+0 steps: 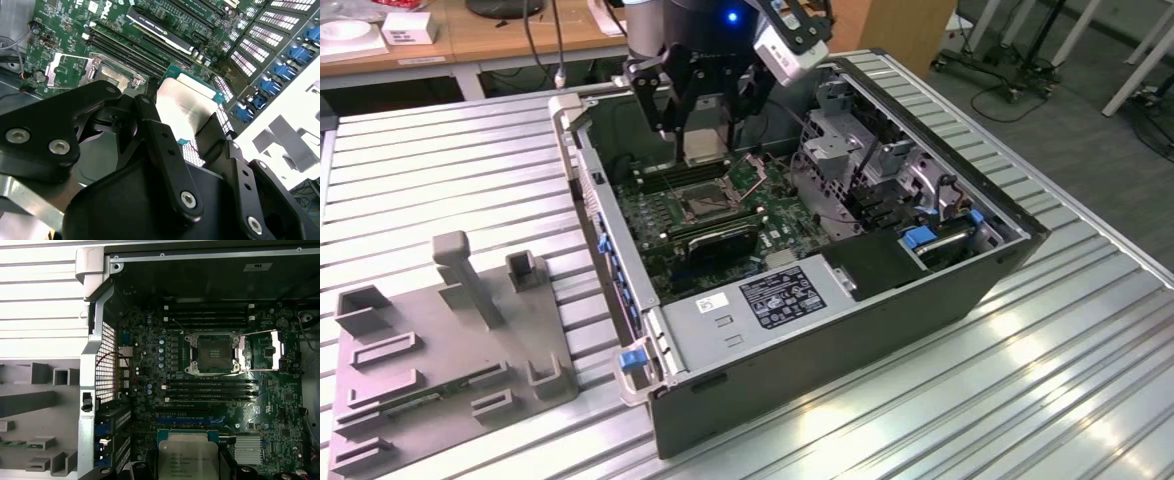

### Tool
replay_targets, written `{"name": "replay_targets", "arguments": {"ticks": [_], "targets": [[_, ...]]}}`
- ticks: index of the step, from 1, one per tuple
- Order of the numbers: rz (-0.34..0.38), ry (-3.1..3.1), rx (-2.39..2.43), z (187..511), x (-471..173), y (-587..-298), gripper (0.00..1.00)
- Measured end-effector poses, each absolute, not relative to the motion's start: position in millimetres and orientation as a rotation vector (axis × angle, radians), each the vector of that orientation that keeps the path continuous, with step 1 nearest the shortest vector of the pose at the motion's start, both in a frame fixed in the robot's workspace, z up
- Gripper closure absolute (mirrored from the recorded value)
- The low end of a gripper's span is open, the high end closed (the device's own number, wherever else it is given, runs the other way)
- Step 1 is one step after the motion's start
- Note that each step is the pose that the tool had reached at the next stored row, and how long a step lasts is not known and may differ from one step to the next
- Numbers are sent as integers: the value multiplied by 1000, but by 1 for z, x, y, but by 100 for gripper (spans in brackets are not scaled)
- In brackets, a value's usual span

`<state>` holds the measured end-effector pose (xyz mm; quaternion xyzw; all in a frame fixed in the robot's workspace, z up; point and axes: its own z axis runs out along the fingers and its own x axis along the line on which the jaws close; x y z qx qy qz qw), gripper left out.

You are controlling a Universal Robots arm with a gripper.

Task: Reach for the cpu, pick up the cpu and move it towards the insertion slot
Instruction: 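Pick up the cpu and move it towards the insertion slot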

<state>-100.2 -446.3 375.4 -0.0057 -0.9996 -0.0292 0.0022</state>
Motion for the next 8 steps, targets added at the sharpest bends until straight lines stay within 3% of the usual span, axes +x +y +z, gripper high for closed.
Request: {"name": "replay_targets", "arguments": {"ticks": [8], "targets": [[-92, -3136, -18, 375, -98, -446, 45]]}}
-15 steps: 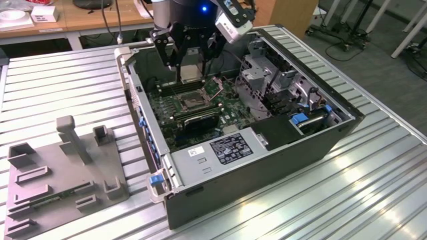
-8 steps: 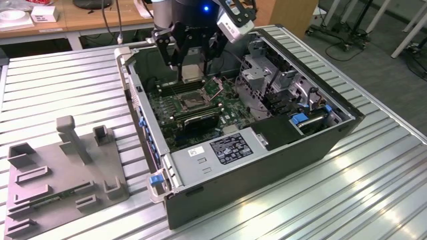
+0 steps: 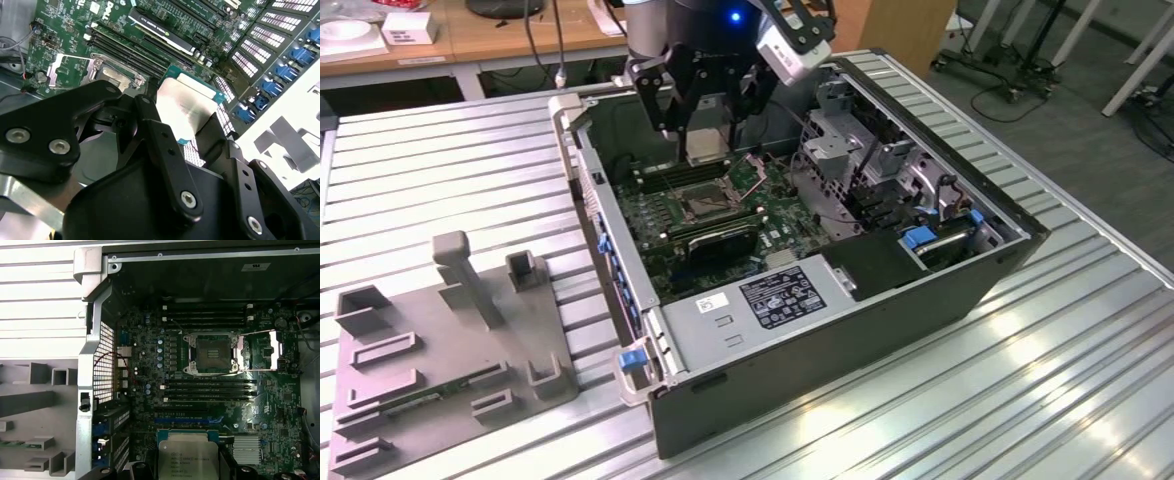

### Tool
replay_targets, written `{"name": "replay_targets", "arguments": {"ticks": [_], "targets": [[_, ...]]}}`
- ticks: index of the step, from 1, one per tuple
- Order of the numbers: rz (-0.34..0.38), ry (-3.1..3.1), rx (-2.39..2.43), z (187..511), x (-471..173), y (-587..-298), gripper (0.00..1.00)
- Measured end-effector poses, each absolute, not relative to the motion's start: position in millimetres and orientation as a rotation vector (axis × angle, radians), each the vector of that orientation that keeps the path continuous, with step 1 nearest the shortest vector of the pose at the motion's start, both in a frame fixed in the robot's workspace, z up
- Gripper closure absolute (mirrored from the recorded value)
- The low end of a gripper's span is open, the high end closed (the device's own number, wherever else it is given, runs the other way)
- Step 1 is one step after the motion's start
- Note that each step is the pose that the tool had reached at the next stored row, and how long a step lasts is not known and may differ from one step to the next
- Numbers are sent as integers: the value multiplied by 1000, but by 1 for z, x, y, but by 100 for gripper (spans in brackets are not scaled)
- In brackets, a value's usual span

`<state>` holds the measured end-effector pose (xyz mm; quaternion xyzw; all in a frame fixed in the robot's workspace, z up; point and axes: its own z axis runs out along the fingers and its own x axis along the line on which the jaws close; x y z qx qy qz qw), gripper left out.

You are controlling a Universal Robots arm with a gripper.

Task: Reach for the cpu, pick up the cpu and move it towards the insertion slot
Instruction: 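Pick up the cpu and move it towards the insertion slot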

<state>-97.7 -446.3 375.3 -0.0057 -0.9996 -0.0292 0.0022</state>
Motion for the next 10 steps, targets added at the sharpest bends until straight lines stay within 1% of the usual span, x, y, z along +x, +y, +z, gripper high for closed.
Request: {"name": "replay_targets", "arguments": {"ticks": [10], "targets": [[-92, -3136, -18, 375, -94, -446, 45]]}}
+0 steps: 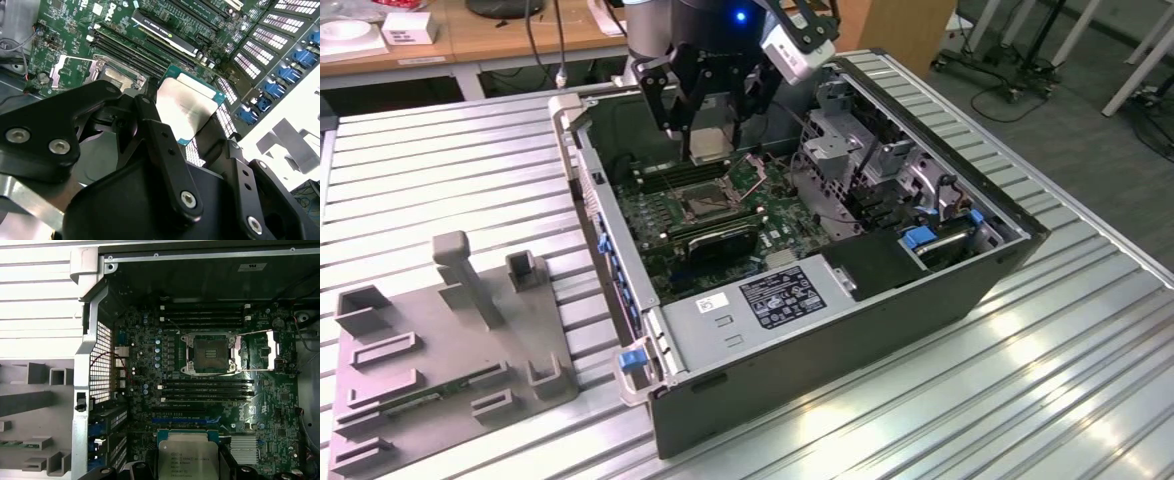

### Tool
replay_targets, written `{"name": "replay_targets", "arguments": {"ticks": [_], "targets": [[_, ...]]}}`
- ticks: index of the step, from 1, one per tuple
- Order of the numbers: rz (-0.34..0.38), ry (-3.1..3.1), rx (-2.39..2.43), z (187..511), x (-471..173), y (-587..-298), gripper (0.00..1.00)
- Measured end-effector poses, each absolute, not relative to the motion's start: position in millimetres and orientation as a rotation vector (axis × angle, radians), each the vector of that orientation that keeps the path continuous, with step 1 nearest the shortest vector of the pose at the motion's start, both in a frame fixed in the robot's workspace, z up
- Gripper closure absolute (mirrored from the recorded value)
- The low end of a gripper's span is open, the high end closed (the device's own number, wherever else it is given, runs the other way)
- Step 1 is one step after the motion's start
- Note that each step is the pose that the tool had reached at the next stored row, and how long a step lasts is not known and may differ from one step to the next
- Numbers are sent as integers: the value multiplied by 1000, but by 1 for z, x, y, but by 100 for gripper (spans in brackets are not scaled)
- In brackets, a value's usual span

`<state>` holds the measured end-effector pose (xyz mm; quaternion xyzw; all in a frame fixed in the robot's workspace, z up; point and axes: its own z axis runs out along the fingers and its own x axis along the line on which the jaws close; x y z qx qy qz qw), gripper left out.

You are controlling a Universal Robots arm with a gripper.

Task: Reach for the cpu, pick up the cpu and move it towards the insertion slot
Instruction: 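Pick up the cpu and move it towards the insertion slot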

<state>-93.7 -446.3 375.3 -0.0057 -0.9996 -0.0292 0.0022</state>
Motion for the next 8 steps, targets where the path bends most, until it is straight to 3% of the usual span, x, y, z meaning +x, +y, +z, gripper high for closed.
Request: {"name": "replay_targets", "arguments": {"ticks": [8], "targets": [[-92, -3136, -18, 375, -91, -446, 45]]}}
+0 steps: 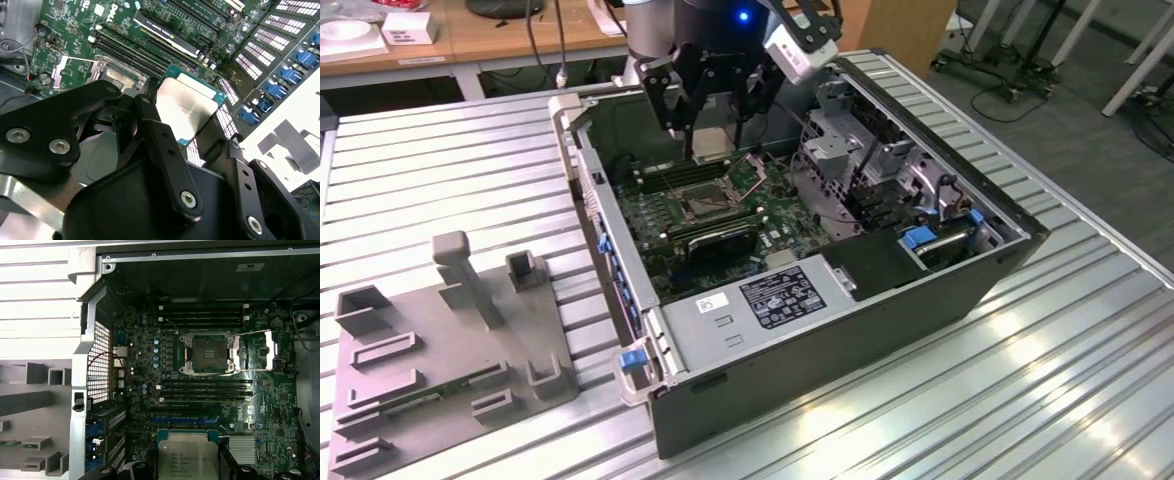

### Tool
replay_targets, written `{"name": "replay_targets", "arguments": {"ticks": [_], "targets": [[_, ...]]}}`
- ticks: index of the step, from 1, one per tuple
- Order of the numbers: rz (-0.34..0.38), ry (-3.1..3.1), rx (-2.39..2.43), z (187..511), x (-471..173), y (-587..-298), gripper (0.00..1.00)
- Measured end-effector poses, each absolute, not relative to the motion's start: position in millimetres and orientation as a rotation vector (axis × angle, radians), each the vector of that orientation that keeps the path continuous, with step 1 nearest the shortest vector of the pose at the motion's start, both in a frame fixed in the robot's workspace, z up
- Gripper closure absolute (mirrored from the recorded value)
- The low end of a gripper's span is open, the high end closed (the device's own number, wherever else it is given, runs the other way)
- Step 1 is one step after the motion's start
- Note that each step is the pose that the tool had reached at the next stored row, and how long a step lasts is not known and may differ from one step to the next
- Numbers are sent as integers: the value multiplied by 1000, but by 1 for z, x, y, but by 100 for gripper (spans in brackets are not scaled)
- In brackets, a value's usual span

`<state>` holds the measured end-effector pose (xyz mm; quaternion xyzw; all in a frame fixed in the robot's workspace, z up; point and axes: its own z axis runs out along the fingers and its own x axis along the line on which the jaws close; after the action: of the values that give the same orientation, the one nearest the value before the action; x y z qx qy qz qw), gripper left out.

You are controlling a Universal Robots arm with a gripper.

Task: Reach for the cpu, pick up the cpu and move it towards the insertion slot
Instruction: 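Pick up the cpu and move it towards the insertion slot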

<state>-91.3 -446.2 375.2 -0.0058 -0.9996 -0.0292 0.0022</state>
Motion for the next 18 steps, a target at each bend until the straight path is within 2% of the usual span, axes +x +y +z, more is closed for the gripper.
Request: {"name": "replay_targets", "arguments": {"ticks": [18], "targets": [[-92, -3136, -18, 375, -86, -446, 45]]}}
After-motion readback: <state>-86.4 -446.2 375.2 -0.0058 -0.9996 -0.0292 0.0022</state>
